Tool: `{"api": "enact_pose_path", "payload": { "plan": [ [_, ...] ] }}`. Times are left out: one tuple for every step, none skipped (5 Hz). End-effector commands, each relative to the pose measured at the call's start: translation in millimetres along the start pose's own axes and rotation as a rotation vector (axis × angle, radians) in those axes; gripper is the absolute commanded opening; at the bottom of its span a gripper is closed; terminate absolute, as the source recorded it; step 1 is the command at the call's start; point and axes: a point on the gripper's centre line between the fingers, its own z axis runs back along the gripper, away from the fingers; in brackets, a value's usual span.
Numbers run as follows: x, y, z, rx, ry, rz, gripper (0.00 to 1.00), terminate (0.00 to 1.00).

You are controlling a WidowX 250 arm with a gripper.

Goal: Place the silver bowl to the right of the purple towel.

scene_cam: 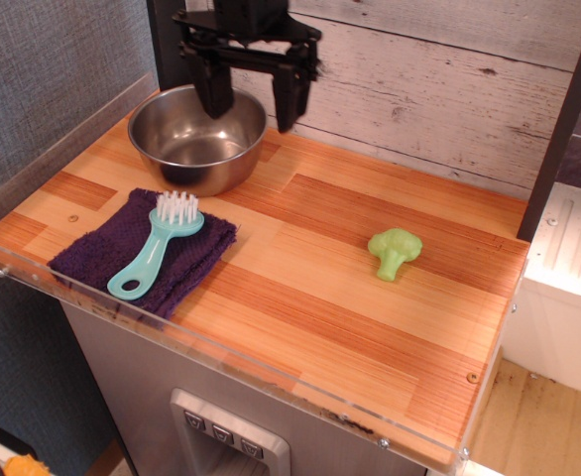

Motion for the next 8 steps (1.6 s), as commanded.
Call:
{"api": "enact_pose_path", "payload": {
  "plan": [
    [32, 10, -46, 0.103, -0.008, -0.102, 1.00, 0.00],
    [38, 18, -64, 0.146, 0.005, -0.157, 1.00, 0.00],
    [40, 23, -70, 0.164, 0.014, -0.179, 1.00, 0.00],
    [36, 24, -64, 0.163, -0.002, -0.182, 0.00, 0.00],
    [31, 27, -52, 0.162, -0.041, -0.170, 0.00, 0.00],
    [27, 33, -46, 0.154, -0.052, -0.162, 0.00, 0.00],
    [22, 40, -44, 0.146, -0.048, -0.155, 0.00, 0.00],
    [14, 51, -34, 0.132, -0.067, -0.143, 0.00, 0.00]
  ]
}}
